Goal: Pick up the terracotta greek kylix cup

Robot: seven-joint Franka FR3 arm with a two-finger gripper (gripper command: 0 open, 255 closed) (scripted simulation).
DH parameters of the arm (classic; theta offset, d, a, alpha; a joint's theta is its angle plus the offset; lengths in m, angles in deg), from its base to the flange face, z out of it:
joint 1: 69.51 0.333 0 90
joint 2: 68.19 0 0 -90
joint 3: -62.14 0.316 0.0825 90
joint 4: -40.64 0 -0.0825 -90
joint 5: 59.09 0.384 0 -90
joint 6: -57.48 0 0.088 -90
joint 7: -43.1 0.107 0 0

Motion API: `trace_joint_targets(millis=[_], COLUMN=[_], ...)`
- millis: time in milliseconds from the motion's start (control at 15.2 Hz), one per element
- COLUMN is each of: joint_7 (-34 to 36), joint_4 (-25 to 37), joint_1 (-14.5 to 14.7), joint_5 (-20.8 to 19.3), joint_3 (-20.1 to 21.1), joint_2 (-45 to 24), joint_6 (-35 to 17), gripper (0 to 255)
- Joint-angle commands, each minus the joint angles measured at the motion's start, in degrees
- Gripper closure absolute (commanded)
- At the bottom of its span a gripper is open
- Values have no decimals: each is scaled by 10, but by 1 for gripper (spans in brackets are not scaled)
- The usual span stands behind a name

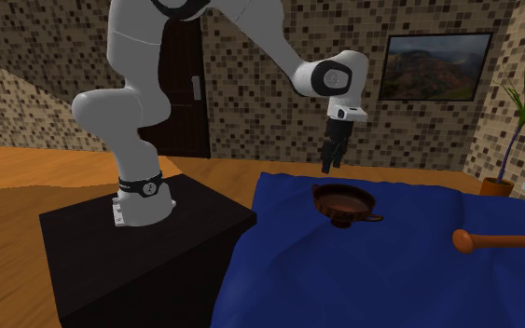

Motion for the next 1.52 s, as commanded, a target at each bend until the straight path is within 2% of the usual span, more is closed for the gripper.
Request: trace_joint_targets(millis=[0,396,990,1056,1452], joint_7=[23,59,68,68,68], joint_4=[44,204,204,202,202], joint_1=[27,108,117,117,117], joint_5=[-26,-75,-91,-91,-91], joint_3=[-11,-44,-58,-58,-58], joint_2=[-46,-177,-213,-212,-213], joint_6=[4,39,4,3,3], gripper=[0,0,0,255,255])
